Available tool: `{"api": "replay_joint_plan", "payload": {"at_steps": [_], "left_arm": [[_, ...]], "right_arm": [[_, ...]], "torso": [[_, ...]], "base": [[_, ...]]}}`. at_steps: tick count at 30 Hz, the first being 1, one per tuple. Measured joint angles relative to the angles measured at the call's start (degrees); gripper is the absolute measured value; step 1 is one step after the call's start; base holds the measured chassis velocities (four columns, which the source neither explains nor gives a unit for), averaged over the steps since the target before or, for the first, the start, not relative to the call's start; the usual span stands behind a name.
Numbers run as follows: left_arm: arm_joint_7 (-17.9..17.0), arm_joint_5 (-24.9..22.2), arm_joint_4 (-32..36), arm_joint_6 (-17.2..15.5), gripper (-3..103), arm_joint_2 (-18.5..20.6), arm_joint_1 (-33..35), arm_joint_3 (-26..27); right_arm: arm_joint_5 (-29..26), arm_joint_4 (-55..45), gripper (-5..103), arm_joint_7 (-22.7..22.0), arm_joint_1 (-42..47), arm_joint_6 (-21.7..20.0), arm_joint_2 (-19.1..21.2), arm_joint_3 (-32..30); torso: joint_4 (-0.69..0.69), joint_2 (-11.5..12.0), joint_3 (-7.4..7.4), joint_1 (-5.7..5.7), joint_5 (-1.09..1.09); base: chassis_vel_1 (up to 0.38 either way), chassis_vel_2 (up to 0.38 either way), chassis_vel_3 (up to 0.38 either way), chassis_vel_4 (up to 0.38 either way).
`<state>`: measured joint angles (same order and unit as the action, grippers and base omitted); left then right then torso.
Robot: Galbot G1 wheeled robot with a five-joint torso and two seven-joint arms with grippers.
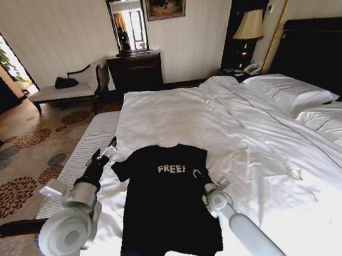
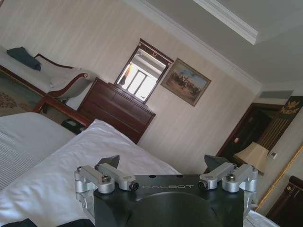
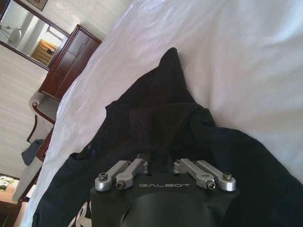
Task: Fold the clothes on the bed.
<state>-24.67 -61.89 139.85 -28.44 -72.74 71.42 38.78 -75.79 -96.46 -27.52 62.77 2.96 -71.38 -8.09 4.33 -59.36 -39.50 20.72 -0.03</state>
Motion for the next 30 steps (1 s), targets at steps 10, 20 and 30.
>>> {"api": "replay_joint_plan", "payload": {"at_steps": [10,20,30], "left_arm": [[0.0,0.02,0.45,0.02,100,0.19,0.38,0.17],[0.01,0.08,0.72,0.03,100,0.24,0.81,0.32],[0.46,1.71,-0.18,0.84,100,-0.09,1.77,0.22]], "right_arm": [[0.89,-1.15,0,0.75,0.49,0.38,0.77,0.48],[2.69,-3.83,0,3.06,2.25,1.14,0.64,3.46],[5.99,-2.26,24,5.56,2.19,2.51,-0.82,3.21]], "torso": [[0.0,0.0,0.0,0.0,0.0],[0.0,-0.01,0.0,0.0,0.0],[-0.01,-0.02,0.0,0.0,0.0]], "base": [[0.0,0.0,0.0,0.0],[0.0,0.0,0.0,0.0],[0.0,0.0,0.0,0.0]]}}
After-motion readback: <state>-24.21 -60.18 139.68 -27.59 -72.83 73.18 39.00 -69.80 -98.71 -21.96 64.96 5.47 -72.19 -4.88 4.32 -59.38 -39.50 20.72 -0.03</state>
